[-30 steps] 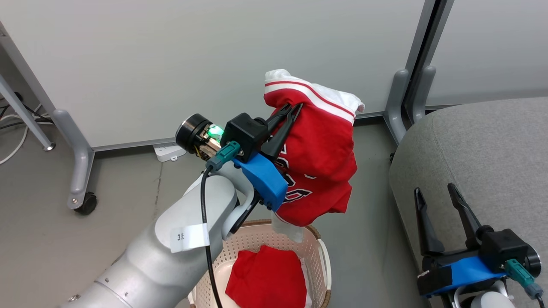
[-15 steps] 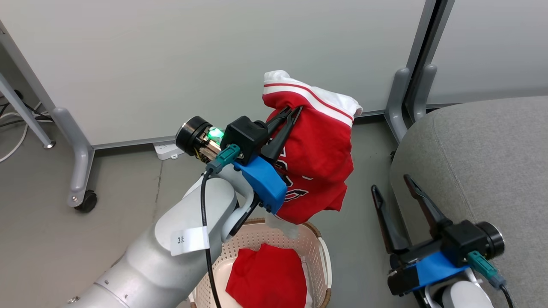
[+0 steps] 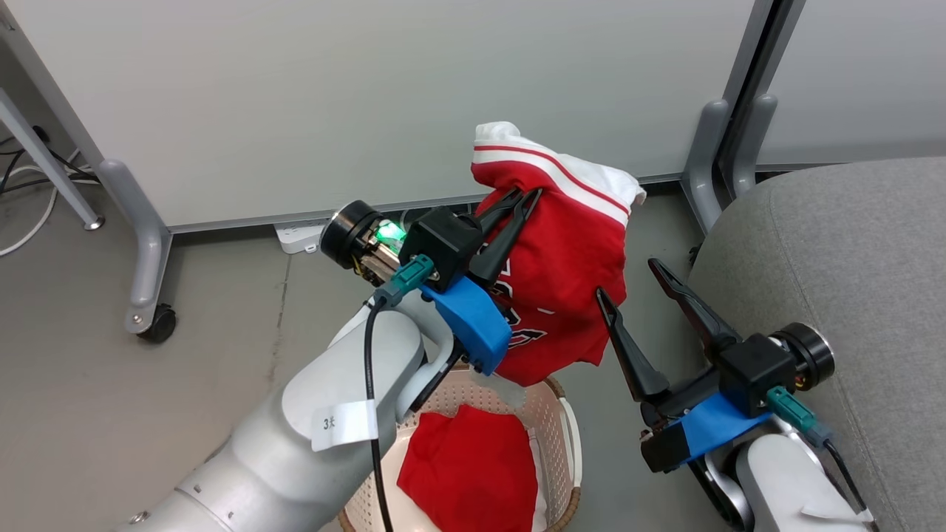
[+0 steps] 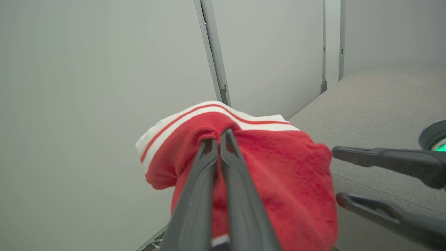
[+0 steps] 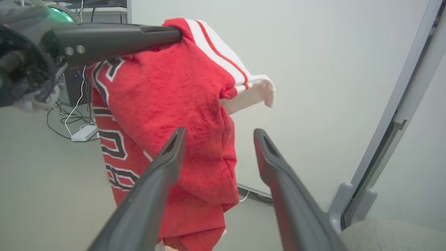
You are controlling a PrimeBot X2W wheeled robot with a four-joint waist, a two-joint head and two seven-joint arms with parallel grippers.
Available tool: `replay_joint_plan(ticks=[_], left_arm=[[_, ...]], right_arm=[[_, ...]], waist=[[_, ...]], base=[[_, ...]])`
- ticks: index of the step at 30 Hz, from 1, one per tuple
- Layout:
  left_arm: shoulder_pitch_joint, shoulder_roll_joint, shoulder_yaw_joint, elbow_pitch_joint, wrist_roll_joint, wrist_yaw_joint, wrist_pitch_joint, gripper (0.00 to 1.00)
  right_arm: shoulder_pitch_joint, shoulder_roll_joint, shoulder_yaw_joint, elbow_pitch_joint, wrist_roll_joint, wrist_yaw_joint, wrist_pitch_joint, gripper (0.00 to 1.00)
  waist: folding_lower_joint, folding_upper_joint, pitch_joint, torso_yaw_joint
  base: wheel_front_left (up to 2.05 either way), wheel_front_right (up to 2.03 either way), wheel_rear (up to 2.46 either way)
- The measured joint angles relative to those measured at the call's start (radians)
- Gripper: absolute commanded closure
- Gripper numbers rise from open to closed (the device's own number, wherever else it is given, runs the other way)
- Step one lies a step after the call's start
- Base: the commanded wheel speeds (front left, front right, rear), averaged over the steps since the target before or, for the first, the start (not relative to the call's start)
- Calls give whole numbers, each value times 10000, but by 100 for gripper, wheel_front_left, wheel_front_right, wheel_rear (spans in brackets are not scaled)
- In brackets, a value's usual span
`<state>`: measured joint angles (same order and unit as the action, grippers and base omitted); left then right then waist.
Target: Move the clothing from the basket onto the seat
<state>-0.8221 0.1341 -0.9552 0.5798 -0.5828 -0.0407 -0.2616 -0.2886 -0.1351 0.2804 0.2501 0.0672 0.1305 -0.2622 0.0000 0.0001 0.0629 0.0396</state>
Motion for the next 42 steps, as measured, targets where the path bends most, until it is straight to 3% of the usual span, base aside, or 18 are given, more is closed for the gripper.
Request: replay_joint_plan(ticks=[18, 19, 20, 36, 37, 38, 42], left_arm=[[-119, -224, -301, -96, 188, -128, 2, 100], [-119, -230, -303, -92, 188, -132, 2, 100], [-119, -234, -303, -86, 188, -142, 2, 100], [-118, -284, -295, 71, 178, -211, 2, 100], [-118, -291, -291, 84, 178, -209, 2, 69], [-118, -297, -290, 92, 178, -209, 2, 0], [-118, -318, -284, 115, 132, -211, 0, 0]], right_arm=[[-1599, -50, 1085, 1565, 598, 2, -2, 0], [-1630, -38, 1143, 1630, 711, 0, -2, 55], [-1632, -31, 1189, 1664, 779, 2, 0, 100], [-1711, -117, 1450, 1724, 1049, 2, -2, 100], [-1711, -123, 1446, 1712, 1060, 0, 0, 100], [-1711, -127, 1448, 1699, 1066, 2, 0, 100], [-1709, -130, 1450, 1666, 1074, 2, 0, 100]], waist=[[1, 0, 311, 126], [0, 0, 309, 124], [0, -1, 307, 119], [0, -1, 202, 63], [0, 0, 202, 62], [0, -1, 201, 62], [0, -1, 197, 60]], base=[[0, 0, 0], [0, 0, 0], [0, 0, 0], [0, 0, 0], [0, 0, 0], [0, 0, 0], [0, 0, 0]])
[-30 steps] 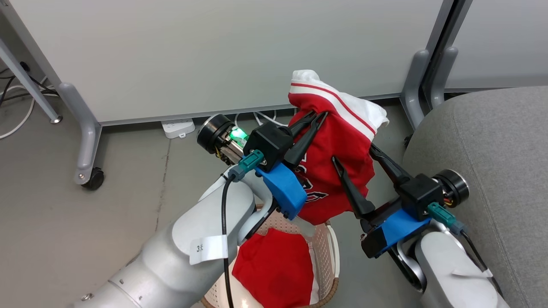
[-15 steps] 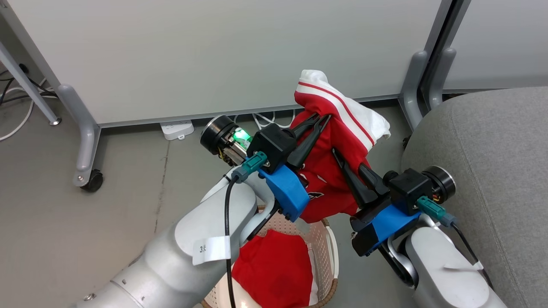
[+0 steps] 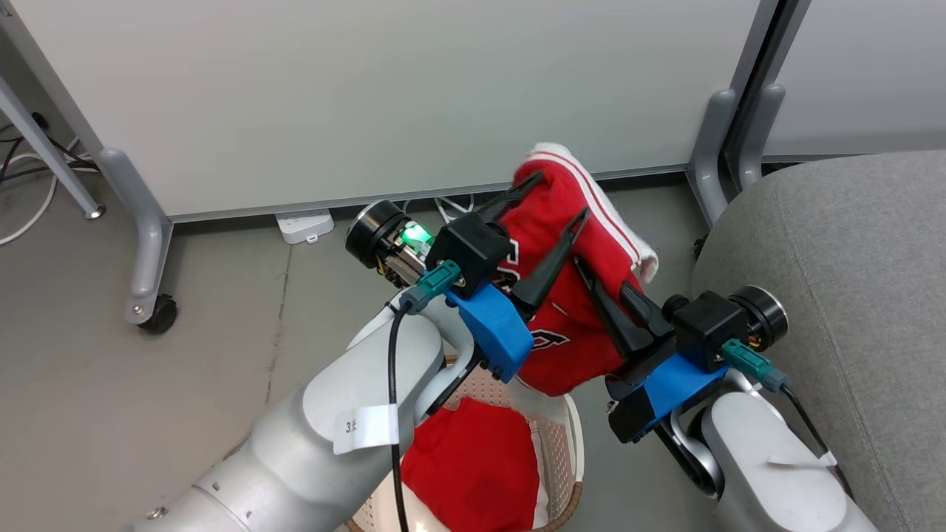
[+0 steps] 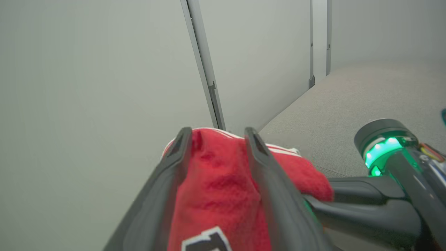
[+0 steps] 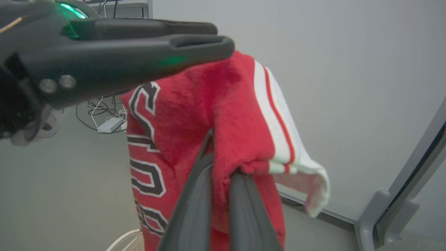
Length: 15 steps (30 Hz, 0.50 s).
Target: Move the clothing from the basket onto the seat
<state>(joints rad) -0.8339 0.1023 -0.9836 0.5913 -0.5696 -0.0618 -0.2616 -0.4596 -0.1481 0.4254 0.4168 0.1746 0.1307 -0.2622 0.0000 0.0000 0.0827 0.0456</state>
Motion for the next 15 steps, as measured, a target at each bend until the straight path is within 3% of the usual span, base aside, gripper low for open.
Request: replay_joint_plan(ticks=[15], left_arm=[[30, 82, 0, -6, 81, 38, 0, 0]], right_arm=[[98, -4, -221, -171, -2, 0, 0, 100]], waist=[[0, 0, 87, -206]], base=[[0, 0, 0]])
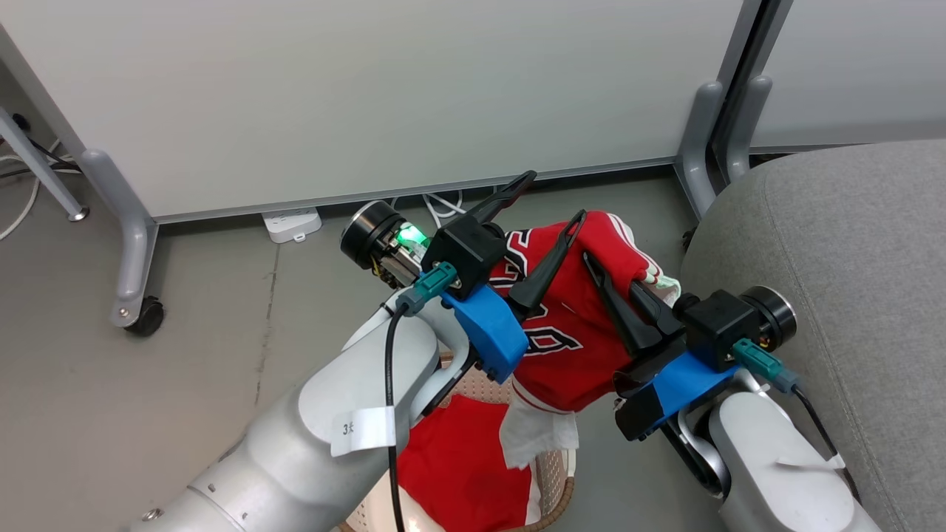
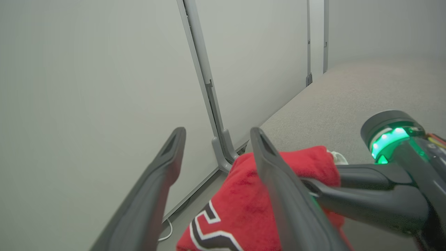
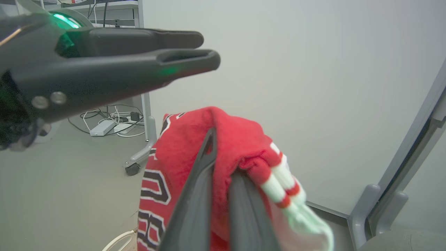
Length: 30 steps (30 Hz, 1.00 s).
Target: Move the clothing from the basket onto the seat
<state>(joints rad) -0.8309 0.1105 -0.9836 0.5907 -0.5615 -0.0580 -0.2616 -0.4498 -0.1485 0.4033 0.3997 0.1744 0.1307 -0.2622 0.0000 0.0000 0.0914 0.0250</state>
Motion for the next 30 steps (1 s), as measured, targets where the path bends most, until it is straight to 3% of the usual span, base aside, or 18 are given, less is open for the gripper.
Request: replay_joint_plan(ticks=[14, 30], left_arm=[[64, 121, -90, -59, 12, 44, -2, 0], [-102, 184, -510, -387, 263, 52, 136, 0]], right_arm=[[277, 90, -1095, -259, -199, -2, 0, 100], [621, 295, -3018, -1206, -579, -2, 2, 100]], waist=[[0, 0, 308, -729], [0, 0, 1341, -2244]], base=[[0, 0, 0], [0, 0, 0]])
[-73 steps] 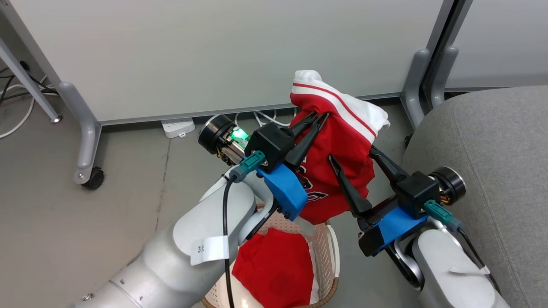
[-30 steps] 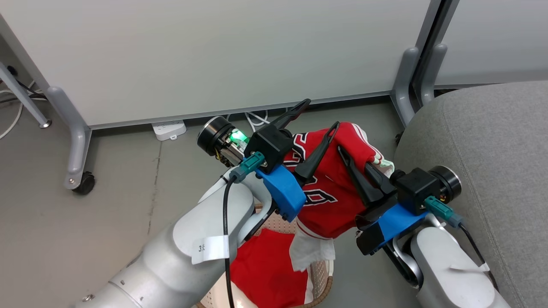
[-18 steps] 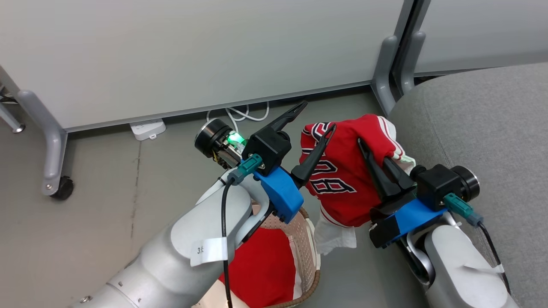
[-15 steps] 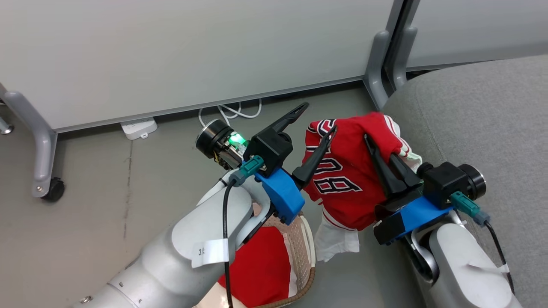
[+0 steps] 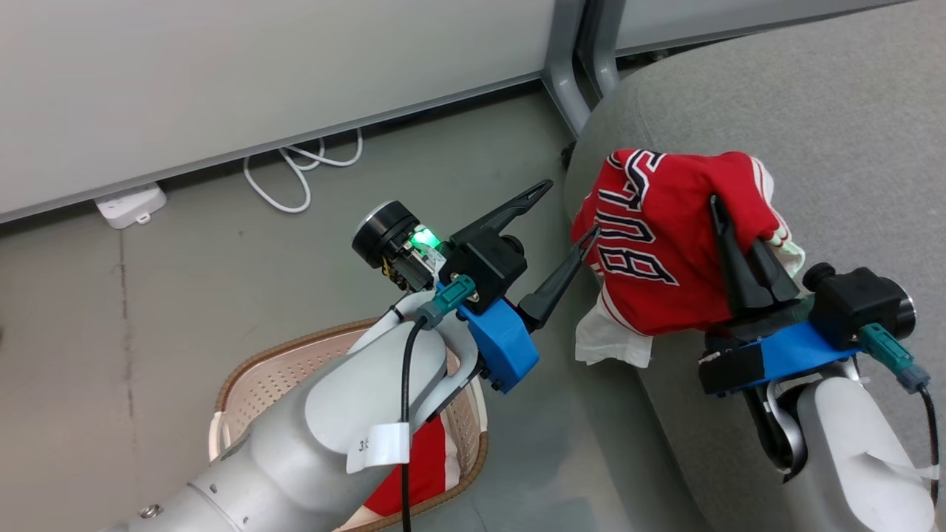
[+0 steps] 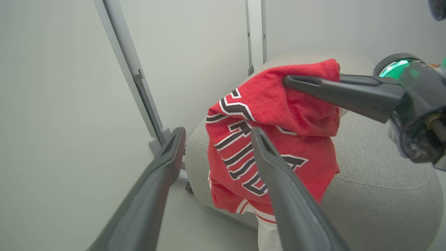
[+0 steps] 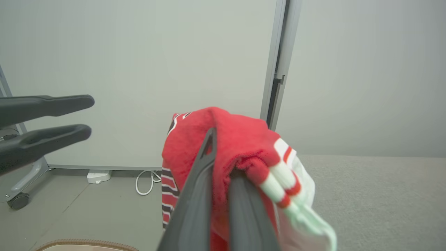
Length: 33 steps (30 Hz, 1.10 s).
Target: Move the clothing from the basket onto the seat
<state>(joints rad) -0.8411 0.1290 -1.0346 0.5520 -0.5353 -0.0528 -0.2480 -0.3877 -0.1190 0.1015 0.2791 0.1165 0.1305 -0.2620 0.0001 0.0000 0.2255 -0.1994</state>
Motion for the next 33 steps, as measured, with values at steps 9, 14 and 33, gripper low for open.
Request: replay_joint_plan(ticks=[9, 14, 33], left_arm=[[-67, 35, -391, -148, 165, -65, 194, 0], [-64, 15, -627, -247, 240, -98, 282, 0], [-101, -48, -1007, -307, 295, -165, 263, 0]], right_arm=[[515, 199, -1174, -596, -128, 0, 0, 100], [888, 366, -1802, -848, -127, 0, 0, 100], [459, 479, -2280, -1225, -320, 0, 0, 100]], waist=[[0, 0, 550, -919], [0, 0, 838, -1339], [0, 0, 1326, -1470]], base=[[0, 0, 0], [0, 0, 0], [0, 0, 0]])
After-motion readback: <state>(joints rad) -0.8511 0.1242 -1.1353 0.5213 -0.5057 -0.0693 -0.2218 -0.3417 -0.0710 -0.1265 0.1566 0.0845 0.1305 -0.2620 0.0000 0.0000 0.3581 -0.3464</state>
